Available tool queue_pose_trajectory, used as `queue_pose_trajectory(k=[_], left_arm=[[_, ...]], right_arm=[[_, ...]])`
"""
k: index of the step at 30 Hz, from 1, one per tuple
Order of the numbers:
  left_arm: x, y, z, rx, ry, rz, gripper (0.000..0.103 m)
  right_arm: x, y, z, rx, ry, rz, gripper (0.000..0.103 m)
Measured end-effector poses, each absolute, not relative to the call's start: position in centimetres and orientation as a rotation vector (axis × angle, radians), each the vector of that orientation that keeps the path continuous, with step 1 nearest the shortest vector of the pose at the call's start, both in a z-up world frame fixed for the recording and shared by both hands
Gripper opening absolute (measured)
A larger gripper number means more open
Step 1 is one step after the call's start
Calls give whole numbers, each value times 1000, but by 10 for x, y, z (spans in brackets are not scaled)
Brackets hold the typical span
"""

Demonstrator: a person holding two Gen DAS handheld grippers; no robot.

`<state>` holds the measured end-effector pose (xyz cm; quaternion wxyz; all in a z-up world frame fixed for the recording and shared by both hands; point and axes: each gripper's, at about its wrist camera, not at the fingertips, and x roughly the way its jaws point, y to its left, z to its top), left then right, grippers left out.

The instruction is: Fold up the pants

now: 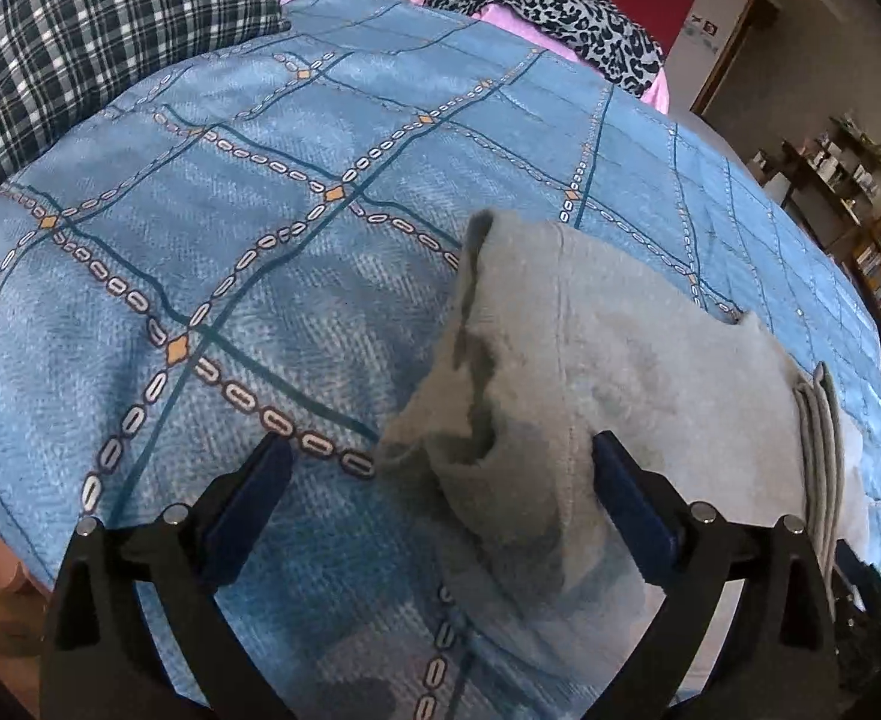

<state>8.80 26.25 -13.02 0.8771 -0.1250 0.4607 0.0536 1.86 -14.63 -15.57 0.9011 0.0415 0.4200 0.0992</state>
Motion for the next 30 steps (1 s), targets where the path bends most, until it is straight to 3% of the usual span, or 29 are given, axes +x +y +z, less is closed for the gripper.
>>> queue_pose_trajectory(k=[5, 7, 10, 16, 22, 30], left_arm=[[91, 257, -132, -242, 955, 77, 97], [91, 253, -131, -245, 959, 48, 76], [91, 246, -125, -248, 964, 16, 54], [91, 241, -113, -262, 955, 37, 31], [86, 234, -92, -264, 920, 39, 23], [78, 189, -41, -165, 826, -37, 22]], right_arm=[[19, -147, -155, 89, 869, 201, 59], [19, -147, -155, 89, 868, 201, 59], [19, -147, -155, 89, 868, 201, 59], [19, -148, -155, 88, 866, 201, 58], [21, -153, -153, 107, 864, 209, 58], [17, -157, -154, 128, 856, 221, 58]])
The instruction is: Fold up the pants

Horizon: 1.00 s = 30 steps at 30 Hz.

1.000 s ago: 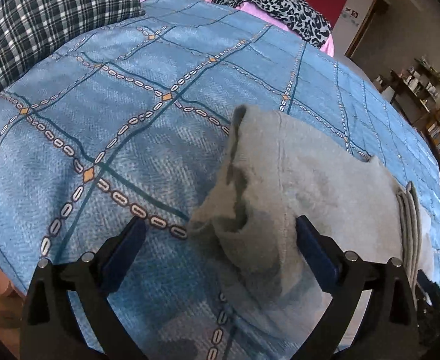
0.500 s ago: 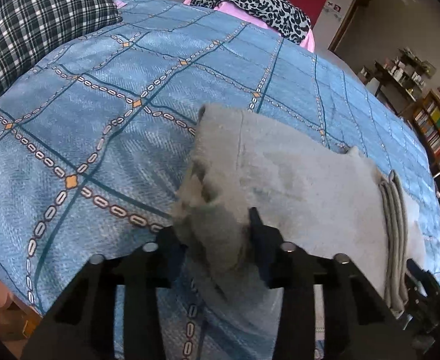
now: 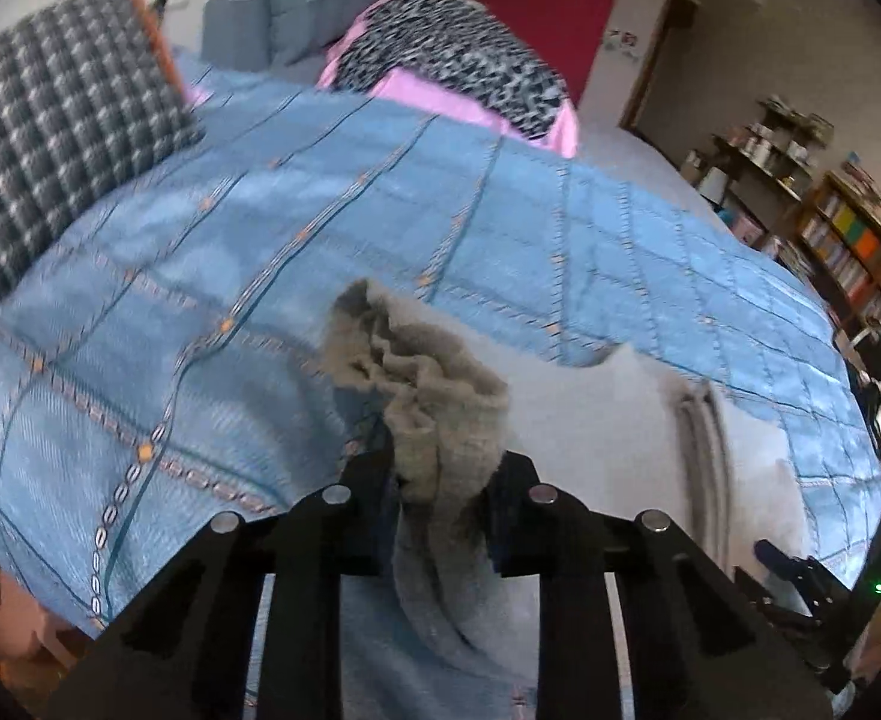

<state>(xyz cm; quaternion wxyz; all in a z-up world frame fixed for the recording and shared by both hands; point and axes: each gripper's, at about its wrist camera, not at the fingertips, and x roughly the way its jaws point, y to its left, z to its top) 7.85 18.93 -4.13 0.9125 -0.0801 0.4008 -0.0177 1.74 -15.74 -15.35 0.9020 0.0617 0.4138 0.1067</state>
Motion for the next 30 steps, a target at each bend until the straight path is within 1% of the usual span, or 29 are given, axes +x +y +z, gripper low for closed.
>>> queue_pose_trajectory(k=[8, 16, 24, 30], left_arm=[[76, 125, 2, -81, 767, -161, 21], [65, 43, 28, 8, 729, -311, 21], [46, -37, 33, 96, 726, -449, 21], [32, -94, 19, 153, 764, -554, 21]], right_arm=[[14, -163, -152, 170, 847, 240, 58], [9, -181, -146, 272, 829, 262, 58], [-3, -219, -139, 374, 783, 217, 58], [-11, -257, -143, 450, 757, 150, 58]])
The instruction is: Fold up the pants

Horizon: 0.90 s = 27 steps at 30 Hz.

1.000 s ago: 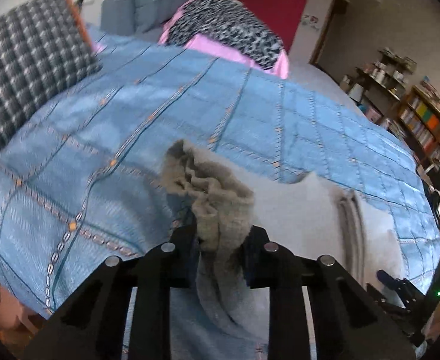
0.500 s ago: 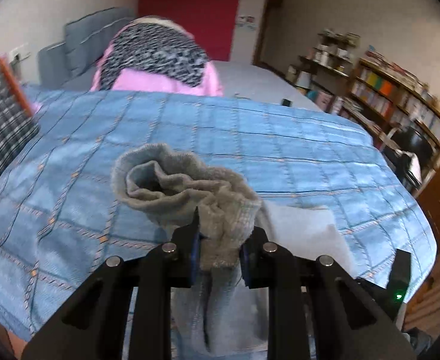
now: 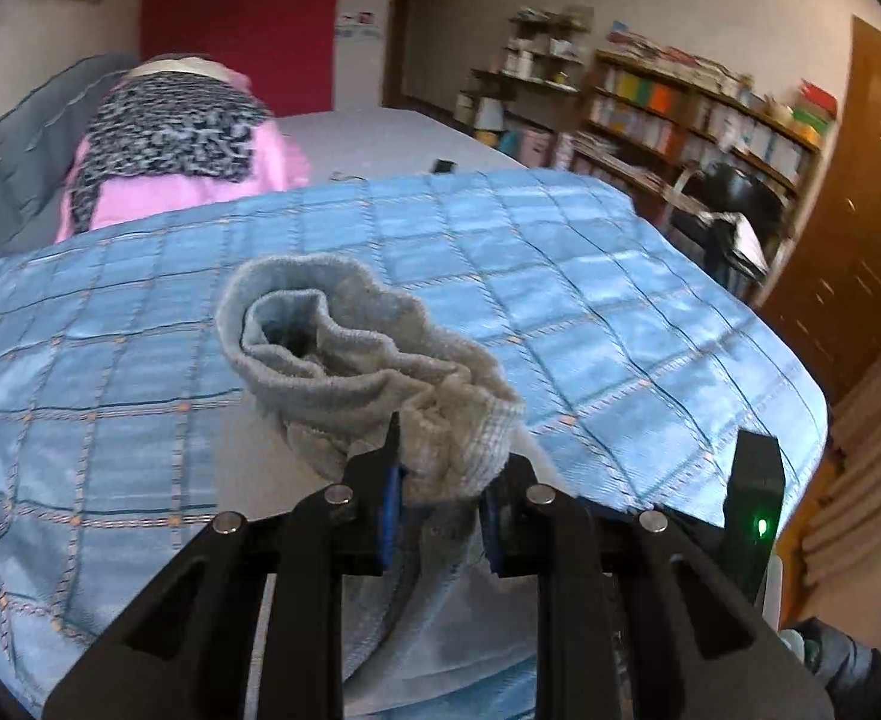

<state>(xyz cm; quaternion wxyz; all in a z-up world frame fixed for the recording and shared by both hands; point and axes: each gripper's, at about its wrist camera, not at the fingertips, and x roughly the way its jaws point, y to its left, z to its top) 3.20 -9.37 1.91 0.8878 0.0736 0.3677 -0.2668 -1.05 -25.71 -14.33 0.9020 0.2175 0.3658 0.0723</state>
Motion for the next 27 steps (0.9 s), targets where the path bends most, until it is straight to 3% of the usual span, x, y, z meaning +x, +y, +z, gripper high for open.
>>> queue_pose_trajectory(k=[15, 20, 25, 27], left_arm=[[11, -166, -59, 312, 918, -647, 22], [13, -166, -77, 278, 996, -670, 36], [1, -157, -70, 249, 981, -737, 62], [-4, -150, -65, 243, 966, -755, 63]], right_arm=[[-26, -322, -165, 585, 743, 43, 58], [-26, -328, -166, 590, 739, 28, 58], [-27, -331, -168, 599, 744, 17, 58], [-27, -332, -168, 607, 745, 17, 58]])
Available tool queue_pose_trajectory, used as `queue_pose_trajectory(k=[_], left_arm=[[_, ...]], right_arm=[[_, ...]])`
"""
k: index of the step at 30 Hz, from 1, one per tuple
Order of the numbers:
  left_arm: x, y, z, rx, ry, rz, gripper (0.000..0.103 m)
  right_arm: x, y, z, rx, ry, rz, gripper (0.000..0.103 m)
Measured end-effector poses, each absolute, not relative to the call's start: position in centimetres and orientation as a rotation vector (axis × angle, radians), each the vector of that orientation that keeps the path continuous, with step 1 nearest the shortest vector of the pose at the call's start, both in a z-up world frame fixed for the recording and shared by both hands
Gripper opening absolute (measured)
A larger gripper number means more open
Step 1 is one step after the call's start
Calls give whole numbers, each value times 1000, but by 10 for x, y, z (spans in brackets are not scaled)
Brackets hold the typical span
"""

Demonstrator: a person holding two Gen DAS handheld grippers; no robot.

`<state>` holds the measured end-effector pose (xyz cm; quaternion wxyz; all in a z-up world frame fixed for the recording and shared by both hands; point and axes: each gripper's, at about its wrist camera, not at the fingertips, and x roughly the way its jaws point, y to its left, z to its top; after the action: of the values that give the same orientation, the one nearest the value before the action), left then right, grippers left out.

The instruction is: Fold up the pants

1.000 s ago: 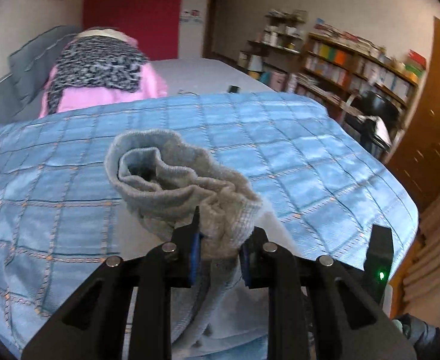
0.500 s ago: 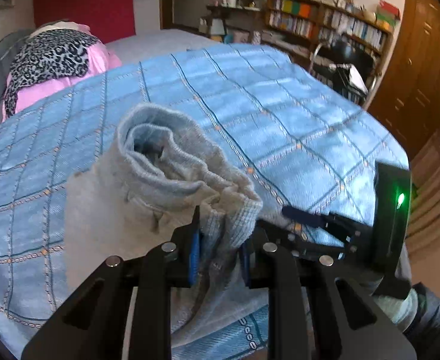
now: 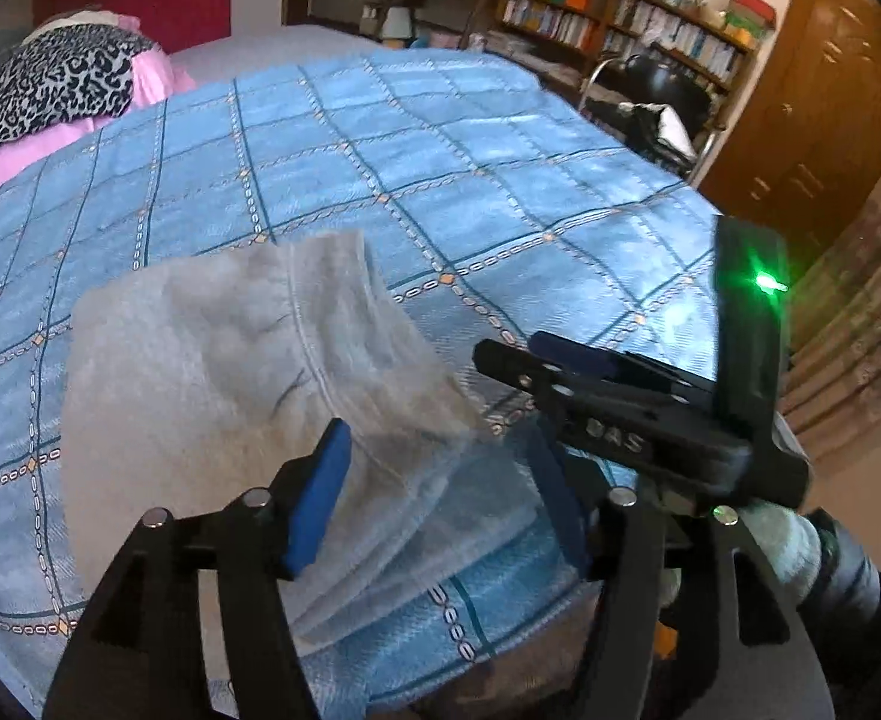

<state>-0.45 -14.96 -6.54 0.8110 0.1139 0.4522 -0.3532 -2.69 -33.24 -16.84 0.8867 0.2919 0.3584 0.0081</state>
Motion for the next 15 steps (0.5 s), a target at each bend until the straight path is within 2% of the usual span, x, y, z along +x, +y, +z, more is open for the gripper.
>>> queue_pose_trajectory(k=[15], left_arm=[[29, -64, -80, 158, 1003, -557, 63]], right_arm=[[-23, -302, -142, 657, 723, 237, 58]])
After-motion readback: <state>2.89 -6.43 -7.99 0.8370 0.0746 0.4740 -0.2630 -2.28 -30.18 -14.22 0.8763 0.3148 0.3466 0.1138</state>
